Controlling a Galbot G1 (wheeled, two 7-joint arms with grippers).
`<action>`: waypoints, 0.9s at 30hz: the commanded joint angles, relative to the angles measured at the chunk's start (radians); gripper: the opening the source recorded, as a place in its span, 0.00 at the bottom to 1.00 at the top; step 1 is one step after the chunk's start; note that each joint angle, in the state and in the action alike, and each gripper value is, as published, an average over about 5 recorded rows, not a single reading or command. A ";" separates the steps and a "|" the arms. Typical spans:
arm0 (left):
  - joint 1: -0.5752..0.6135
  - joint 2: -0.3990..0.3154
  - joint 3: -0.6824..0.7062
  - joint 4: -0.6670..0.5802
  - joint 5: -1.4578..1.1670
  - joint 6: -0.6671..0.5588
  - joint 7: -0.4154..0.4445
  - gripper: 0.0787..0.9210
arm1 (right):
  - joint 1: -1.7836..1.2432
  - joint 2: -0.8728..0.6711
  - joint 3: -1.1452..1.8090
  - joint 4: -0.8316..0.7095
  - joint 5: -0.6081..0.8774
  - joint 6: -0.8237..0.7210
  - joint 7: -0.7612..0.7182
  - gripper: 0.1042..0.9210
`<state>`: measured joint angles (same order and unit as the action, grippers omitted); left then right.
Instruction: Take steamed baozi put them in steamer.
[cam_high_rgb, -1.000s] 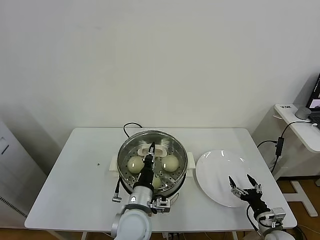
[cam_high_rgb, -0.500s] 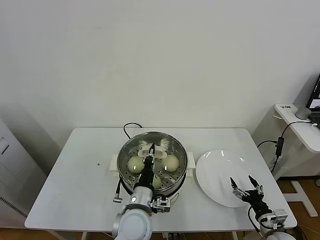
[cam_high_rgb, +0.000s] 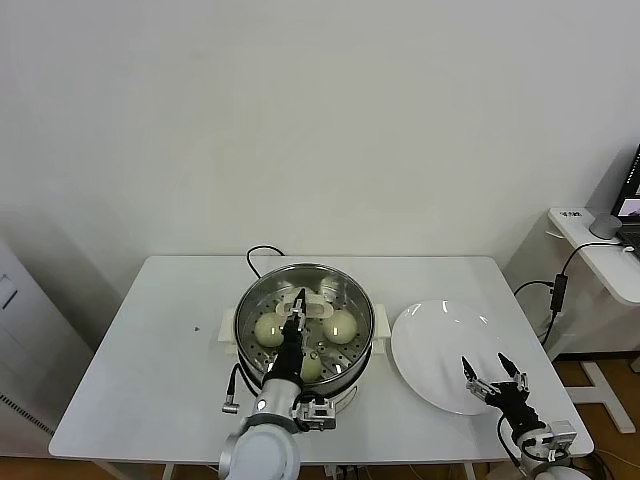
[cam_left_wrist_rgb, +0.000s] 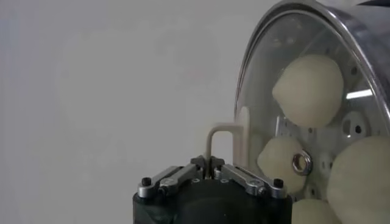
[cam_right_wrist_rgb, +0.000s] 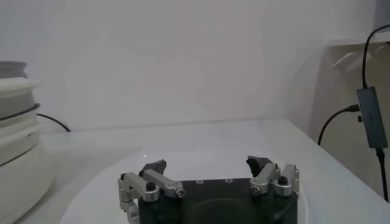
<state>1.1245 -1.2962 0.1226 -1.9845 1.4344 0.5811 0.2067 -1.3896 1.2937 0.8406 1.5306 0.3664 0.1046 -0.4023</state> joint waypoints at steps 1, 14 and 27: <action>0.102 0.083 -0.063 -0.245 -0.333 -0.062 0.035 0.35 | -0.001 0.003 0.001 -0.012 -0.001 0.005 -0.004 0.88; 0.060 0.217 -0.610 -0.297 -1.826 -0.490 0.158 0.79 | 0.012 0.012 -0.002 -0.030 0.029 0.007 -0.034 0.88; 0.127 0.170 -0.931 0.017 -2.019 -0.401 -0.194 0.88 | 0.017 -0.004 -0.026 0.070 0.027 0.003 0.072 0.88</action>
<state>1.2058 -1.1350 -0.5225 -2.1706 -0.0218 0.2158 0.2151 -1.3715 1.2895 0.8206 1.5442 0.3946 0.1071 -0.3905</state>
